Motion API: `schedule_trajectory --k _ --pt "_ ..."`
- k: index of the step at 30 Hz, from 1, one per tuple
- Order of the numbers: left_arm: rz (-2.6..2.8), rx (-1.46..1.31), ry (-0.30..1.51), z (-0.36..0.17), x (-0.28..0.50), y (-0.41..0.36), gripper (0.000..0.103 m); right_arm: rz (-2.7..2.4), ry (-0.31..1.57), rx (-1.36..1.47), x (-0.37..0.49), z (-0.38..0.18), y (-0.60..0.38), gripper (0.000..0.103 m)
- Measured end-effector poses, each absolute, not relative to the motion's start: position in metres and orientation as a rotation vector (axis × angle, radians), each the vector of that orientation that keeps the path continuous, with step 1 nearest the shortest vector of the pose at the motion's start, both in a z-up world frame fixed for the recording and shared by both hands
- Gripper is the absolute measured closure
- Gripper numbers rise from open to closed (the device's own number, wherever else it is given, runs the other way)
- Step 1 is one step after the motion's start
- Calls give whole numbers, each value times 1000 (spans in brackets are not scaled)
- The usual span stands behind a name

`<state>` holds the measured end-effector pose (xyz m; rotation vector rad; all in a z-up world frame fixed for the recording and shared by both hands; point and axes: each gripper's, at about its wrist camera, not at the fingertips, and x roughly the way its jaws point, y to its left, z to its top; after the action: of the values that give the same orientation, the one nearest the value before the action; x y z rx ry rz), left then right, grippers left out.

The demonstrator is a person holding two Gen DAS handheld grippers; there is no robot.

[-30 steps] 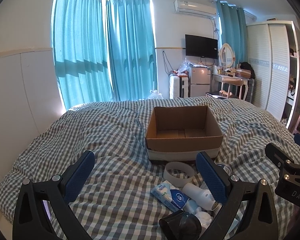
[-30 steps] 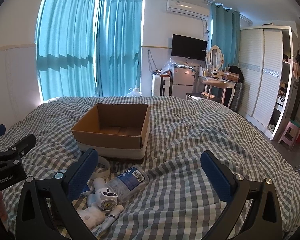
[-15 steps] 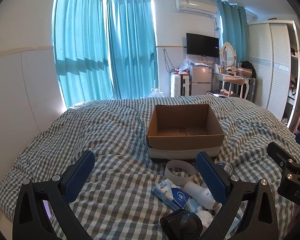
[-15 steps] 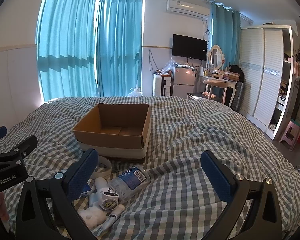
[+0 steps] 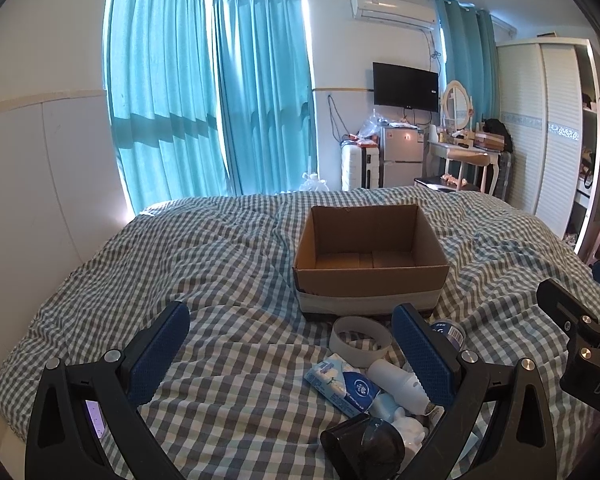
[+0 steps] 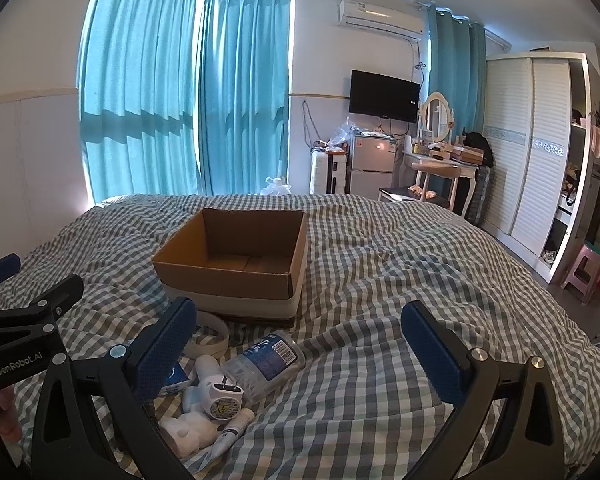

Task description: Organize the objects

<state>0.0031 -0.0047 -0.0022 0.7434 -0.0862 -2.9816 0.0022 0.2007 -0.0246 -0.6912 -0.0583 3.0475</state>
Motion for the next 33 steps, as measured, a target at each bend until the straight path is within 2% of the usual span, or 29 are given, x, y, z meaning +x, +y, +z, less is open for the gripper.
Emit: schedule_trajectory --k 21,33 --pt "-2981 785 -98 5 6 -3 0 3091 -113 -642 20 -3 193 0" --pt "-2956 900 -116 -24 -8 3 0 3082 -145 -723 14 -23 193 0"
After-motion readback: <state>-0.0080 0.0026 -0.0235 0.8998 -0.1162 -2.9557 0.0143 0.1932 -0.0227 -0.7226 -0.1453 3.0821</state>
